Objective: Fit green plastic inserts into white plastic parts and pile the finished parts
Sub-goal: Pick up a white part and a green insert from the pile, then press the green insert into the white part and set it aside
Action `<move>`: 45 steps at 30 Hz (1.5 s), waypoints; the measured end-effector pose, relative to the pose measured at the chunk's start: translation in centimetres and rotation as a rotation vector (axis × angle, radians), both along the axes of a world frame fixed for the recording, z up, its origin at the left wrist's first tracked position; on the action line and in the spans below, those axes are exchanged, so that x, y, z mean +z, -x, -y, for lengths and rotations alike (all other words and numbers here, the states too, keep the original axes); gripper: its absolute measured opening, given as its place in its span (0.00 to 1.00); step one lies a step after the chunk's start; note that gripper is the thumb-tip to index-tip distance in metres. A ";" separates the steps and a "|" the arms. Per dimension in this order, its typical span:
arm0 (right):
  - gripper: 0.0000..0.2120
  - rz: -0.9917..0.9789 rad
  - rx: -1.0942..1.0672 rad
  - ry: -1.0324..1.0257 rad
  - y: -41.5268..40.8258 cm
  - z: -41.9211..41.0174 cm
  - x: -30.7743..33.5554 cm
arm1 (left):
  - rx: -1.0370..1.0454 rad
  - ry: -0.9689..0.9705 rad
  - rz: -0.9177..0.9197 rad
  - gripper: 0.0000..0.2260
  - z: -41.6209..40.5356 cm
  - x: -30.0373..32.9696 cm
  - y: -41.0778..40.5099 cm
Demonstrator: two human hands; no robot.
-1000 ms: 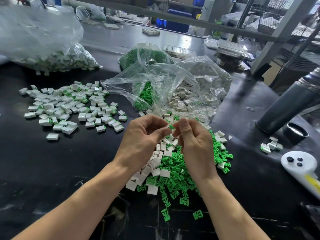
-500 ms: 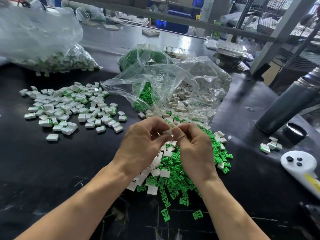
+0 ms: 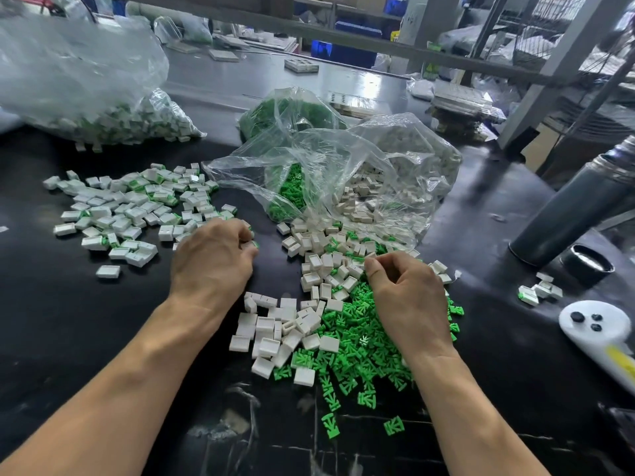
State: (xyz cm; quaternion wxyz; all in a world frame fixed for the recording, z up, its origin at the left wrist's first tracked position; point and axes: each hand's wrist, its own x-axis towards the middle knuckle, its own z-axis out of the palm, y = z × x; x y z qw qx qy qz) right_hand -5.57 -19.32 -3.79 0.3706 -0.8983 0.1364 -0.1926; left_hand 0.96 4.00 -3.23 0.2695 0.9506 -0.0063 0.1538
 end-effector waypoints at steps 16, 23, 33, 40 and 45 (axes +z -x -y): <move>0.04 -0.185 -0.006 0.150 0.1 2.0 0.9 | 0.123 -0.033 0.065 0.10 -1.8 -0.1 -1.4; 0.07 -0.251 0.074 0.212 0.1 0.9 0.7 | -0.316 0.185 -0.120 0.04 2.4 -0.5 1.6; 0.10 -0.285 0.078 0.261 -0.3 -0.2 0.5 | -0.302 0.160 -0.208 0.05 3.9 -1.7 1.4; 0.10 -0.306 0.086 0.250 -0.3 -0.2 0.7 | -0.330 0.124 -0.180 0.04 3.9 -1.5 1.7; 0.06 -0.299 0.094 0.273 -0.1 -0.2 0.7 | -0.336 0.124 -0.158 0.05 3.9 -1.0 2.3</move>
